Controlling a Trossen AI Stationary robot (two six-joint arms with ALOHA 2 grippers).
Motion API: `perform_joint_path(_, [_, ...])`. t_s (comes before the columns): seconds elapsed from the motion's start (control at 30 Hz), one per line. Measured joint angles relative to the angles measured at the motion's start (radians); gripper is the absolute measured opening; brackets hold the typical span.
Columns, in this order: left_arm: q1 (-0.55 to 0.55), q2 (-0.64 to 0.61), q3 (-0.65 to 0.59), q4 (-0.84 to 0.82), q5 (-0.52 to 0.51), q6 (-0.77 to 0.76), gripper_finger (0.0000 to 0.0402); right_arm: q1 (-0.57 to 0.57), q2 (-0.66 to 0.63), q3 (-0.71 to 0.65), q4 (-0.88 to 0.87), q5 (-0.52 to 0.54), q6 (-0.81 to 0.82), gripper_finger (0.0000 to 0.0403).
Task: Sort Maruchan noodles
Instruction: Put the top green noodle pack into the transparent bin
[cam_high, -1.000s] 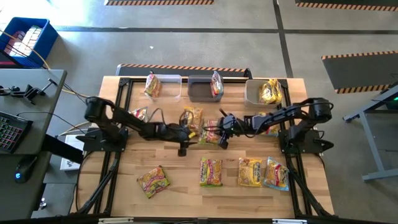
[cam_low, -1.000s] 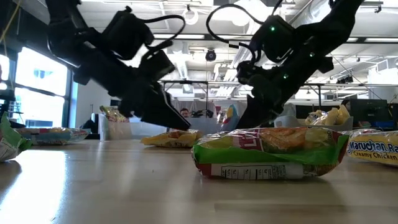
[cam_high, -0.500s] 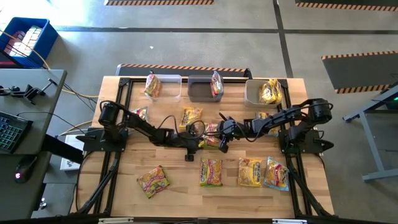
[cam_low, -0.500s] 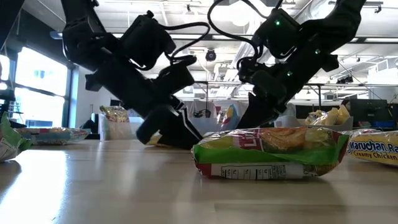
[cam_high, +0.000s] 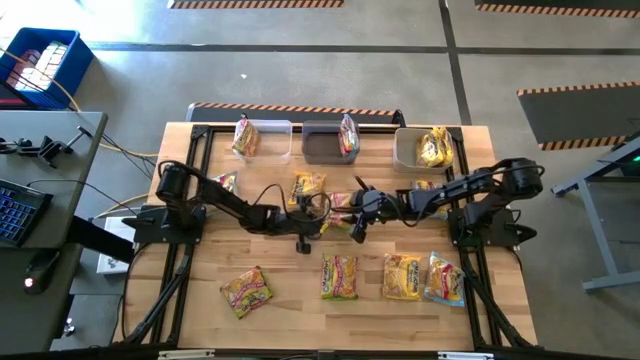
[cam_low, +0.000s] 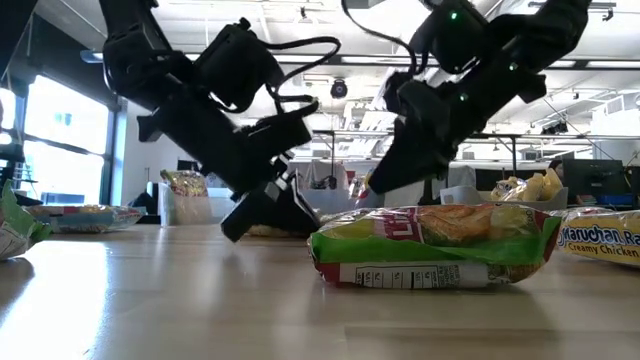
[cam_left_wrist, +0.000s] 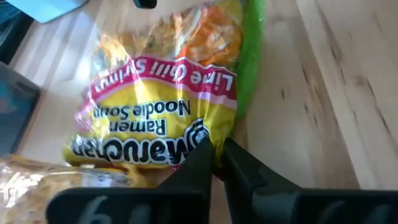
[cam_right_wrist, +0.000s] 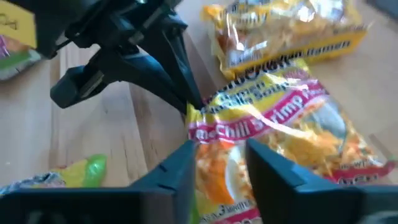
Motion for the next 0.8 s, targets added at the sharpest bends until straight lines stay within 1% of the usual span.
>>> perform_joint_path(0.07, [0.011, -0.035, -0.001, -0.029, 0.023, -0.033, 0.0005, 0.022, -0.006, 0.009, -0.01, 0.026, -0.021, 0.0156])
perform_joint_path(0.13, [0.03, -0.08, -0.001, -0.05, 0.073, -0.09, 0.0004, 0.057, -0.006, 0.039, -0.062, 0.078, -0.06, 0.0187])
perform_joint_path(0.23, [0.071, -0.146, 0.0, -0.083, 0.164, -0.183, 0.0003, 0.116, -0.006, 0.111, -0.176, 0.209, -0.12, 0.0228])
perform_joint_path(0.3, [0.094, -0.186, 0.0, -0.098, 0.203, -0.221, 0.0002, 0.151, -0.006, 0.166, -0.265, 0.307, -0.145, 0.0248])
perform_joint_path(0.4, [0.115, -0.228, 0.0, -0.102, 0.217, -0.233, 0.0002, 0.187, -0.006, 0.234, -0.367, 0.389, -0.161, 0.0266])
perform_joint_path(0.5, [0.127, -0.252, 0.0, -0.098, 0.238, -0.223, 0.0001, 0.197, 0.003, 0.281, -0.456, 0.426, -0.163, 0.027])
perform_joint_path(0.6, [0.128, -0.263, 0.0, -0.101, 0.266, -0.216, 0.0001, 0.181, 0.034, 0.311, -0.532, 0.435, -0.195, 0.027])
perform_joint_path(0.67, [0.127, -0.263, 0.0, -0.098, 0.268, -0.216, 0.0001, 0.16, 0.055, 0.326, -0.549, 0.409, -0.21, 0.027])
perform_joint_path(0.8, [0.127, -0.263, 0.0, -0.1, 0.268, -0.217, 0.0001, 0.105, 0.083, 0.345, -0.551, 0.304, -0.206, 0.0269])
